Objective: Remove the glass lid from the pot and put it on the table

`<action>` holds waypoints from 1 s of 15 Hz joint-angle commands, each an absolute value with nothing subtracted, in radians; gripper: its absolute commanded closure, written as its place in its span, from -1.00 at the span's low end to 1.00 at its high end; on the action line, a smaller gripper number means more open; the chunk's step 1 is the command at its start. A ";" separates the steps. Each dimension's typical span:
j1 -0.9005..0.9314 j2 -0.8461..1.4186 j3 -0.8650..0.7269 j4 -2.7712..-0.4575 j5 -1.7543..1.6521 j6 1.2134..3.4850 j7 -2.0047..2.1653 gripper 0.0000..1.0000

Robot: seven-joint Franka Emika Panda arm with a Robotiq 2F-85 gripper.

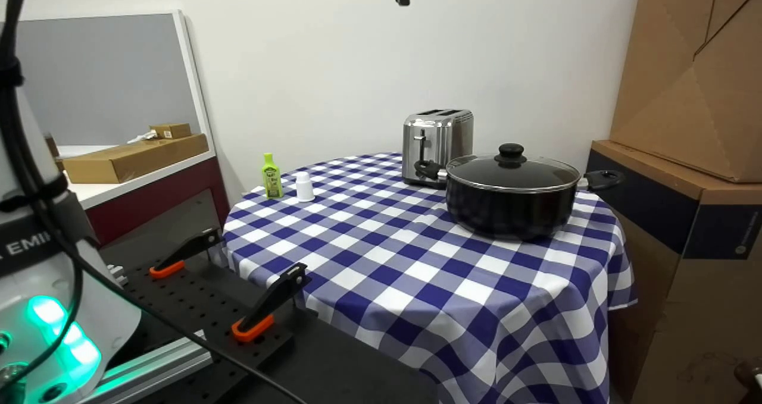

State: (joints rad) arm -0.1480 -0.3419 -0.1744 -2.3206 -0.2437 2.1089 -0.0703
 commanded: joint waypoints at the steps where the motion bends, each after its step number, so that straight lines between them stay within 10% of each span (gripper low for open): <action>1: -0.195 -0.203 -0.174 -2.254 -0.263 2.274 0.040 -1.00; 15: -0.189 0.259 -0.186 -1.943 -0.202 2.366 0.180 -1.00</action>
State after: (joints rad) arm -0.1967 0.1601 -0.1748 -2.0548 -0.2335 2.3750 0.1660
